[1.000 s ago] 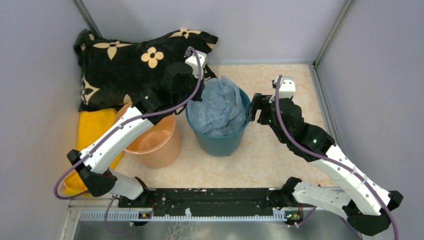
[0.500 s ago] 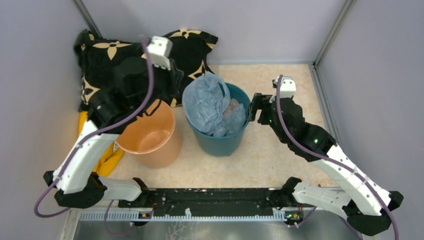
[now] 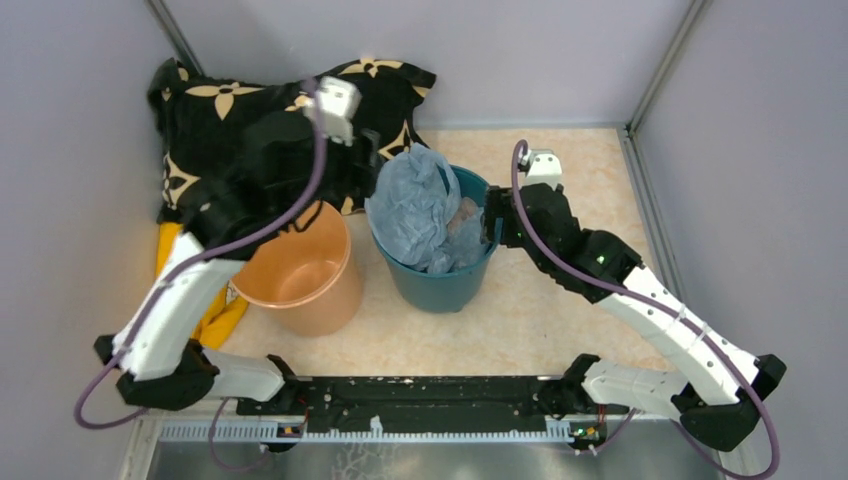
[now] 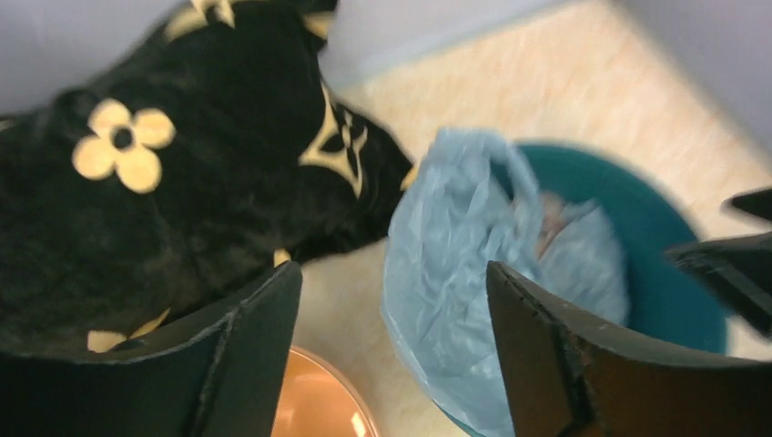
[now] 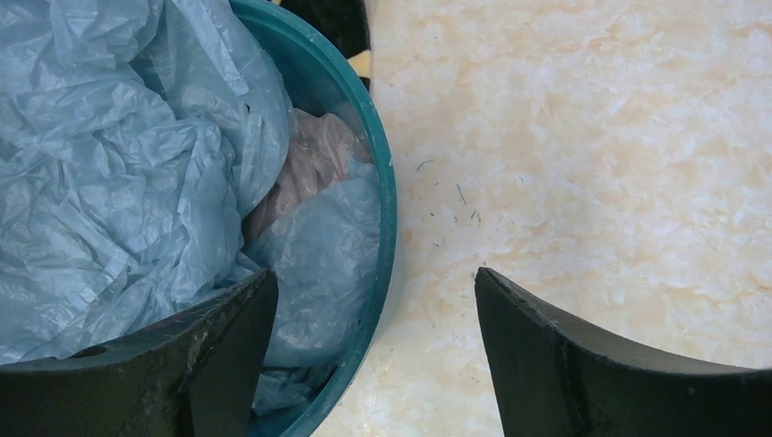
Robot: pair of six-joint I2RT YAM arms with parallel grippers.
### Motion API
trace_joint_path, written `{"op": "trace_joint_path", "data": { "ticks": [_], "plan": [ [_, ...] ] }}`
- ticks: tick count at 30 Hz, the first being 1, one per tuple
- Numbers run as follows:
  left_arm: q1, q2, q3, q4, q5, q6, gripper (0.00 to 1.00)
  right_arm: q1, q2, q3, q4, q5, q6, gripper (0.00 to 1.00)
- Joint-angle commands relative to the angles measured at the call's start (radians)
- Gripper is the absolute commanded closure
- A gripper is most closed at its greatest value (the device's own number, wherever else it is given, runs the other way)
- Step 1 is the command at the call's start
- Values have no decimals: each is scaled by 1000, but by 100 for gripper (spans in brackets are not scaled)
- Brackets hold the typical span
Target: Put the trash bags into the trash bin
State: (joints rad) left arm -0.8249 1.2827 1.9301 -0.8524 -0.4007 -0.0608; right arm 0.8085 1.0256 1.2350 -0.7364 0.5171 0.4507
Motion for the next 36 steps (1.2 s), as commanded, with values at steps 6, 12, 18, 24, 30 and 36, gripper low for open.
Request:
{"op": "trace_joint_path", "data": {
  "ticks": [6, 12, 18, 24, 30, 36],
  "plan": [
    [2, 149, -80, -97, -47, 19, 10, -15, -22, 24, -1, -3, 13, 20],
    [21, 160, -118, -70, -40, 16, 9, -18, -39, 4, -3, -5, 14, 20],
    [38, 169, -164, -69, 65, 6, 9, -20, -50, -5, -6, -8, 14, 20],
    [45, 120, -242, -17, 184, -11, 10, -26, -56, -15, -7, -15, 14, 20],
    [76, 148, -227, -27, 182, -11, 46, -29, -52, -16, -1, -25, 14, 20],
    [98, 158, -147, -33, 169, -3, 92, -28, -52, -12, -6, -24, 14, 20]
  ]
}}
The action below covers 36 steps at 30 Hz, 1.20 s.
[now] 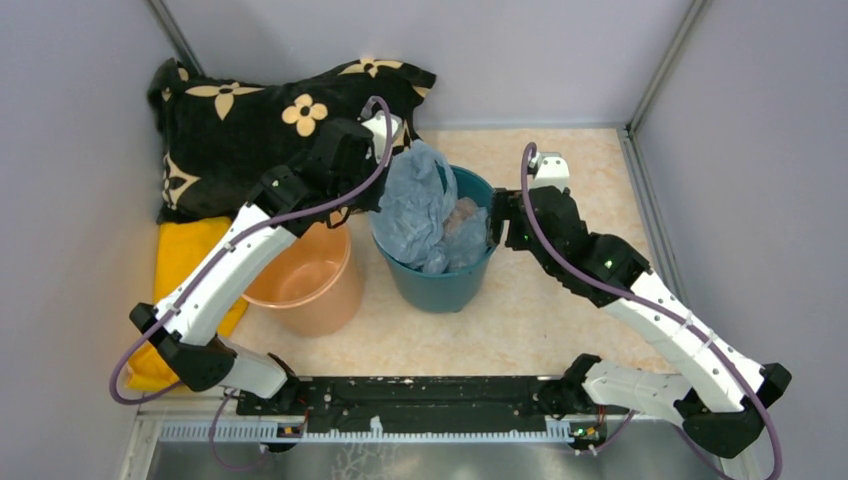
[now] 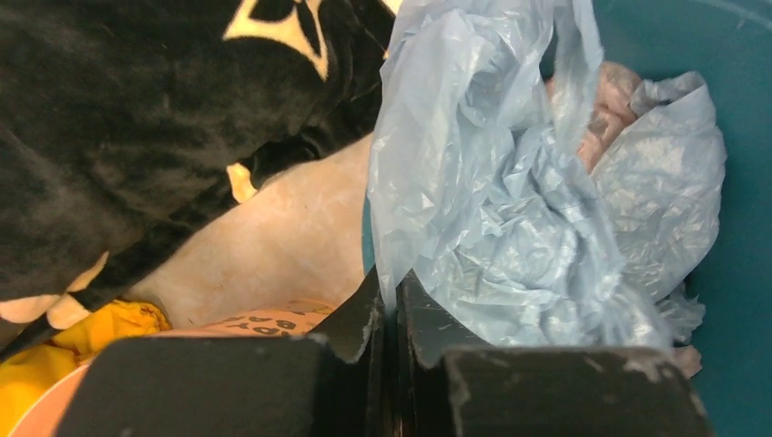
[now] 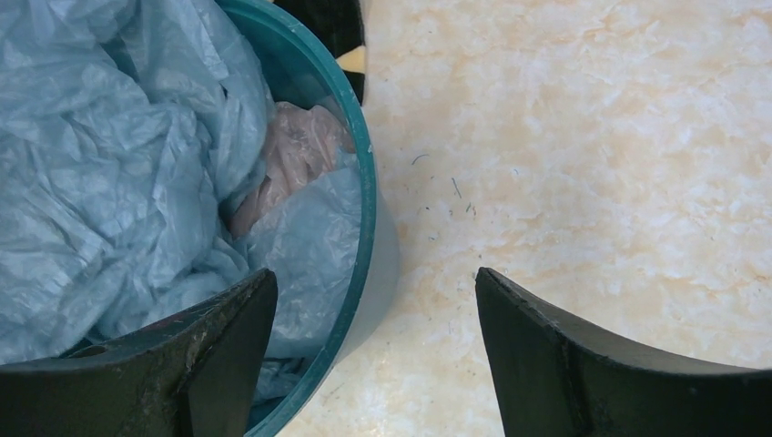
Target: Put the trash bags into the trash bin
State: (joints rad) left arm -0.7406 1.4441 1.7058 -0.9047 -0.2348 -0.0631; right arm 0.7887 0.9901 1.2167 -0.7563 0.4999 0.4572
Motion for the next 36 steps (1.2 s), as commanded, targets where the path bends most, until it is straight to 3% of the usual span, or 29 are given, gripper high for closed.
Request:
{"op": "trace_joint_path", "data": {
  "ticks": [1, 10, 15, 23, 26, 27, 29, 36],
  "plan": [
    [15, -5, 94, 22, 2, 0, 93, -9, -17, 6, 13, -7, 7, 20],
    [20, -79, 288, 19, 35, -9, 95, -8, -29, 39, 4, -81, -43, 21],
    [19, -182, 302, 35, -4, -26, 93, -9, 58, 108, -125, -10, -11, 21],
    [19, -300, 290, 36, -72, -27, 94, -9, 178, 102, -99, -79, 2, 23],
    [18, -329, 284, 36, -88, -24, 93, -8, 237, 111, -86, -83, -2, 42],
    [19, -336, 280, 35, -92, -22, 93, -8, 256, 118, -83, -79, -3, 67],
    [19, -348, 274, 31, -104, -14, 93, -9, 283, 137, -83, -55, 1, 98],
    [19, -371, 243, 30, -128, 6, 92, -15, 317, 255, -123, 99, 16, 100]
  ]
}}
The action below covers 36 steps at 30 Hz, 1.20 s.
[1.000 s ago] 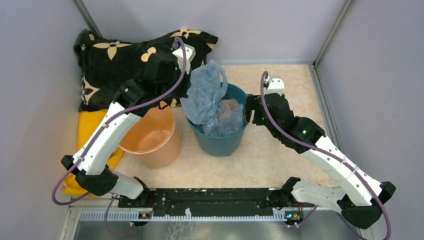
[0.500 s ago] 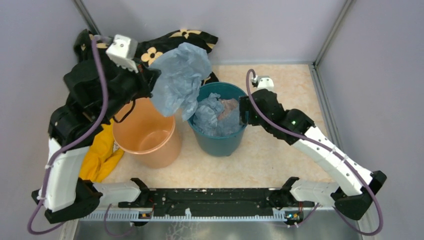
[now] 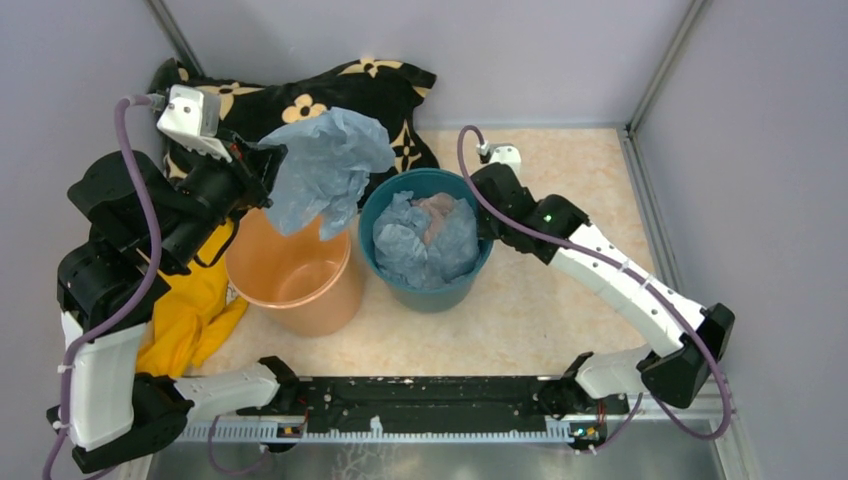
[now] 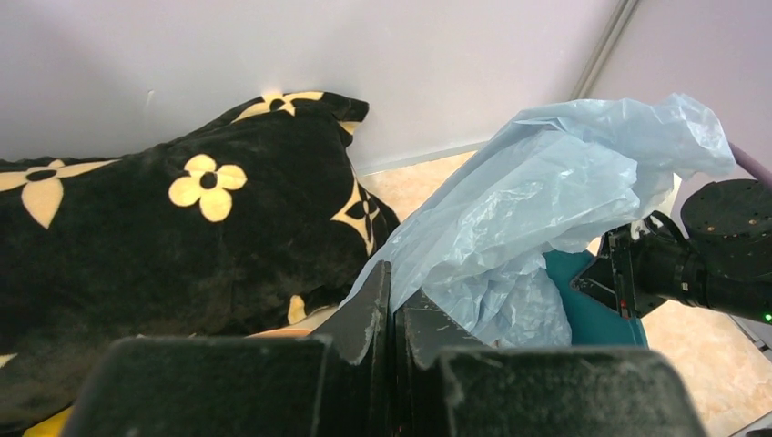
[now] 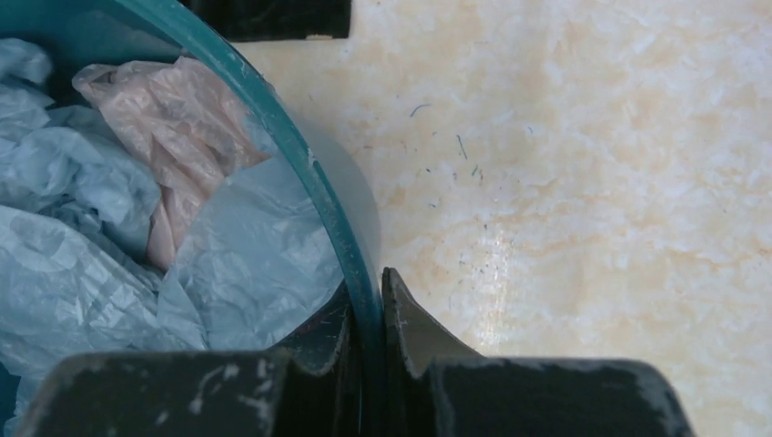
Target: Put the trash bags into the trash bin
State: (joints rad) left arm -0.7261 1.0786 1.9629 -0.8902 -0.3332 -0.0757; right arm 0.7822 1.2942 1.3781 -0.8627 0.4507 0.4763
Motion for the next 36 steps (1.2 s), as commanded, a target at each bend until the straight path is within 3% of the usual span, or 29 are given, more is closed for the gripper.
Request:
{"op": "trace_joint_path", "data": {
  "ticks": [1, 4, 7, 13, 18, 19, 20, 22, 24, 29, 32, 36],
  "plan": [
    [4, -6, -13, 15, -30, 21, 92, -24, 17, 110, -27, 166, -1, 100],
    [4, -5, -13, 11, -32, 24, 92, -120, 10, 127, -25, 158, -7, 100],
    [4, -3, -15, 10, -30, 26, 92, -301, -17, 96, 20, 92, -34, 100],
    [5, 11, -15, 8, -20, 27, 92, -685, -30, -13, 160, -169, -102, 100],
    [4, 27, -13, 13, -11, 24, 92, -825, 4, -45, 241, -249, -137, 100],
    [3, 29, -10, 13, -10, 24, 92, -830, 12, -41, 245, -258, -144, 97],
    [5, 31, -9, 13, -8, 22, 92, -831, 20, -38, 247, -267, -149, 88],
    [4, 37, -7, 13, -7, 22, 92, -831, 26, -37, 253, -279, -148, 57],
    [4, 39, -7, 12, -8, 21, 92, -831, 10, -44, 277, -293, -147, 34],
    [4, 47, -11, 10, -5, 23, 92, -831, -65, -49, 312, -317, -145, 13],
    [5, 51, -14, 11, 4, 20, 92, -830, -135, -35, 312, -336, -145, 10],
    [5, 53, -20, 11, 6, 19, 93, -830, -350, -105, 421, -343, -152, 9]
  ]
}}
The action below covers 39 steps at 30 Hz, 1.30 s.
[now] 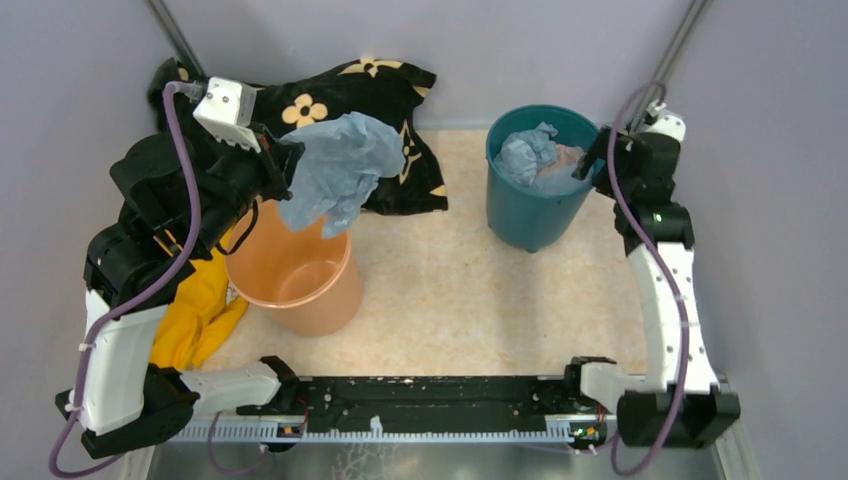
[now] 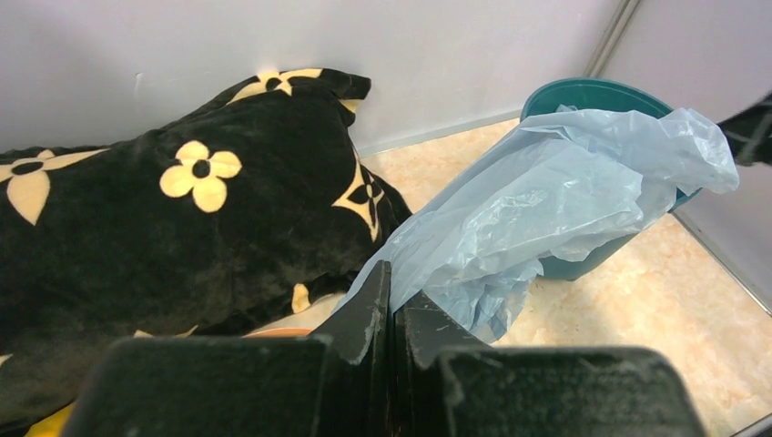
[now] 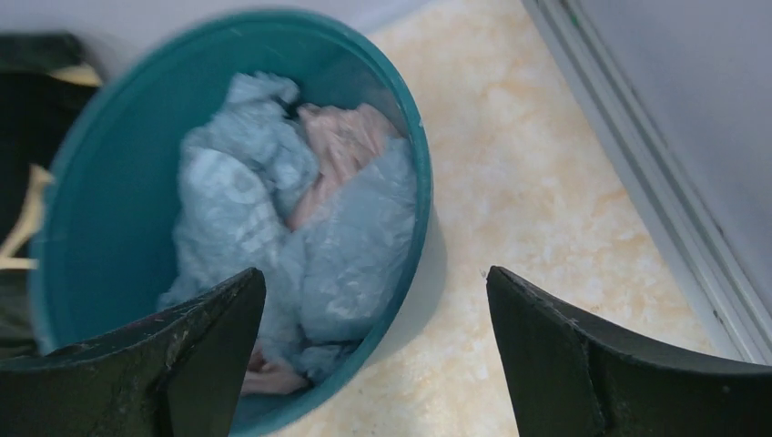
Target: Put the trash bags into the trash bin
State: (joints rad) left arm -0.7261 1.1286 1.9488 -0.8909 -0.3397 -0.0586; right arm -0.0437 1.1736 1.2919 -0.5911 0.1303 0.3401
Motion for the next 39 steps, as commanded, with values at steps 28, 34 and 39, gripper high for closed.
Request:
{"op": "trace_joint_path", "data": {
  "ticks": [28, 34, 39],
  "plan": [
    [4, 29, 58, 3, 40, -22, 95, 806, -85, -401, 257, 342, -72, 2],
    [5, 14, 43, 10, 28, -16, 95, 799, -41, -571, 485, 581, 15, 1],
    [4, 7, 36, 14, 32, -14, 95, 641, 90, -588, 681, 434, 54, 1]
  ]
}}
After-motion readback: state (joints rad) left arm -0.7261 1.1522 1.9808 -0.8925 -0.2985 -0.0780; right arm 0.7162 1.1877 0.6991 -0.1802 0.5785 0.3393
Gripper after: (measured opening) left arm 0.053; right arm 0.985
